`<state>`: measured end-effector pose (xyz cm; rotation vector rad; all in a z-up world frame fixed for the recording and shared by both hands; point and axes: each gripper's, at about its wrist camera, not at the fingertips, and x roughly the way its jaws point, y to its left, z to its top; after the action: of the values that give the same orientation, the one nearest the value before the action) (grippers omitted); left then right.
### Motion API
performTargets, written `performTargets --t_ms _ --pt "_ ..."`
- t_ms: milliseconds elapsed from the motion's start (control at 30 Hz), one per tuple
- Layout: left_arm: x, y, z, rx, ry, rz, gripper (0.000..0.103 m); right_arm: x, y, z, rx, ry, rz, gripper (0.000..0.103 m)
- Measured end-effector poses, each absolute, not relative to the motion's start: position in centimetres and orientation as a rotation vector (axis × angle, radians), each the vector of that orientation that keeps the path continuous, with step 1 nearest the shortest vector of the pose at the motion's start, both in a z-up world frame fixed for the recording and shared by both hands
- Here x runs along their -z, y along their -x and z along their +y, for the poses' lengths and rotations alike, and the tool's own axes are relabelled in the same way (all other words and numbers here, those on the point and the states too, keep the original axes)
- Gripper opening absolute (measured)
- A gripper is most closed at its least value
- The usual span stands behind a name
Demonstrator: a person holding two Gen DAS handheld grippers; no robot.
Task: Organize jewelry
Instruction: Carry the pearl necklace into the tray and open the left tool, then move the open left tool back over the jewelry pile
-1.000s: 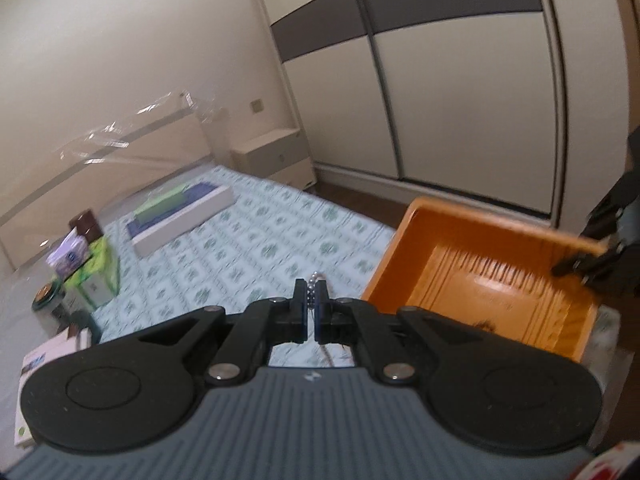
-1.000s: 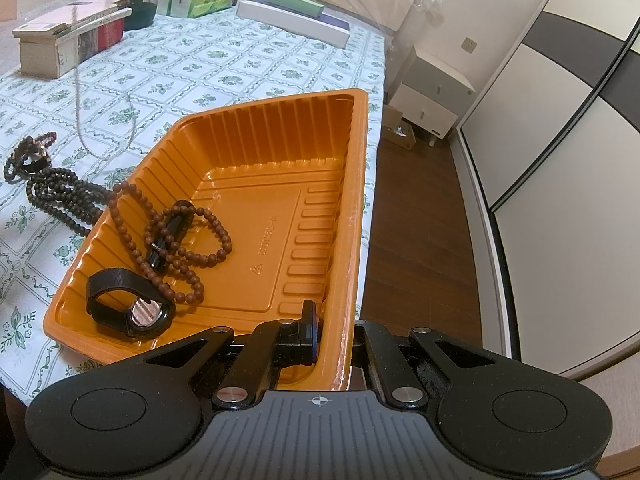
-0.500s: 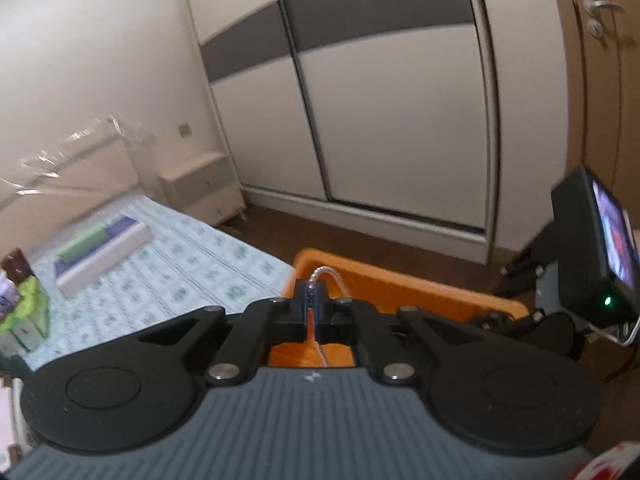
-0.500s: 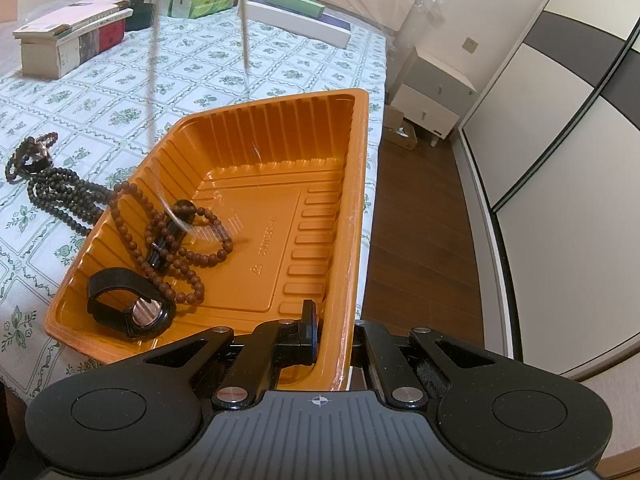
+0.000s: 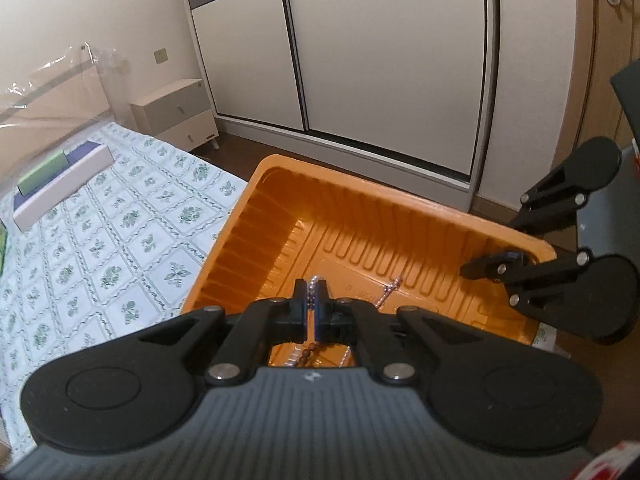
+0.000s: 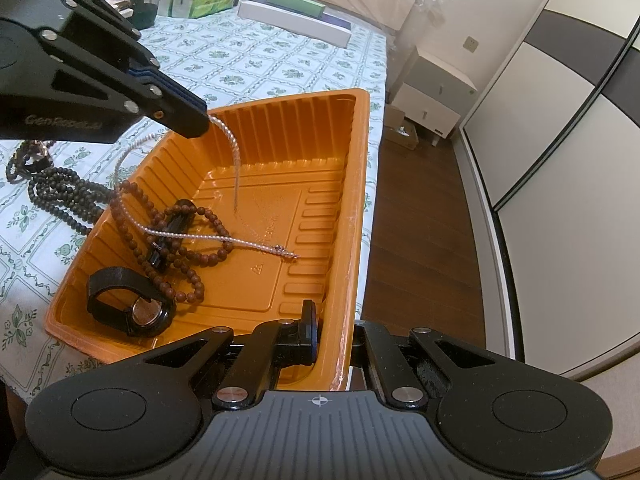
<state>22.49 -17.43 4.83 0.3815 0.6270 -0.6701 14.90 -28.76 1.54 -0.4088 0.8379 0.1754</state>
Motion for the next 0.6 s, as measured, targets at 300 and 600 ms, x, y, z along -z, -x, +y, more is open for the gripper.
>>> performTargets --t_ms 300,600 --pt "-5.7 -22.8 -17.9 0.67 -0.362 0.599 0.018 -1.5 -15.0 -28.7 -0.174 0.409 0.839 0.003" --pt "-6.8 -22.6 -12.4 0.546 -0.304 0.579 0.026 -1.5 -15.0 -28.8 -0.173 0.404 0.838 0.003"
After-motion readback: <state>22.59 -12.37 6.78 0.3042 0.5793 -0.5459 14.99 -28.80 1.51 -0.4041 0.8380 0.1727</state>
